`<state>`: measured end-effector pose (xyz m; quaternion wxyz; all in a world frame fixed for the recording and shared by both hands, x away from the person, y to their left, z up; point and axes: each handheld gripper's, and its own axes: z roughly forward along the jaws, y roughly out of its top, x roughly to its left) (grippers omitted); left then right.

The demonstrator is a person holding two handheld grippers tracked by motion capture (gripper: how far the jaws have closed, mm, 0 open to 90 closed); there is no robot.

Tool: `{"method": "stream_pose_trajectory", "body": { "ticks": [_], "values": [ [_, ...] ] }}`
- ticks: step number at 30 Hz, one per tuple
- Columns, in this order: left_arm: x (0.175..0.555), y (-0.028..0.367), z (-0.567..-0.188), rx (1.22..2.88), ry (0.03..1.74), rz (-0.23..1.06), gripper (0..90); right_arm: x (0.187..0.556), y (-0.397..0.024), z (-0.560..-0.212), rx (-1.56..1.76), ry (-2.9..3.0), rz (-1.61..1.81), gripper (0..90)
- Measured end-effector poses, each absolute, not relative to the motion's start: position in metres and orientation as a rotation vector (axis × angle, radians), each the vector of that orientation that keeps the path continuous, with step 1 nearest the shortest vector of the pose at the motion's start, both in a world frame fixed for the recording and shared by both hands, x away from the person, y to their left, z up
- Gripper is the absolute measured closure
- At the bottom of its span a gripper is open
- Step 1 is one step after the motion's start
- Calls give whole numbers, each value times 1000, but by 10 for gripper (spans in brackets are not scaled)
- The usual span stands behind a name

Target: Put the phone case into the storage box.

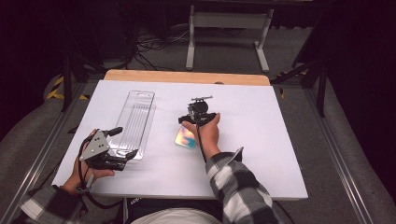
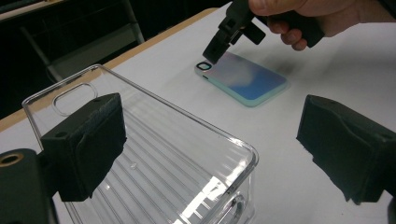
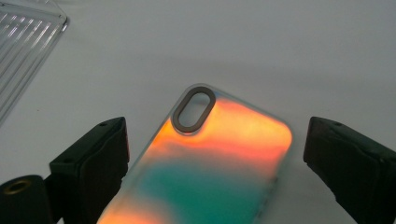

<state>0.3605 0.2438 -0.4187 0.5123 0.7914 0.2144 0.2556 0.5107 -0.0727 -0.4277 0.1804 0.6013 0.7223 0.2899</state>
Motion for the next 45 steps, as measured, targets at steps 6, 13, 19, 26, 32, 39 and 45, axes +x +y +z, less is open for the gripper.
{"method": "stream_pose_trajectory", "body": {
  "ticks": [6,13,19,26,32,39,45],
  "values": [
    [360,243,-419,1917,495,617,89,523,-59,-432,1713,1999,719,80],
    [359,243,-419,1919,487,609,92,531,-54,-439,1744,1968,655,96],
    [359,241,-420,1917,492,592,93,533,-54,-446,1780,1962,623,85],
    [359,241,-420,1934,475,606,93,532,-51,-450,1781,1928,614,89],
    [359,240,-421,1937,473,581,95,531,-50,-450,1794,1877,609,115],
    [360,240,-421,1949,463,571,98,531,-49,-451,1821,1830,627,131],
    [360,239,-422,1958,456,573,97,530,-52,-448,1827,1790,657,168]
  ]
}}
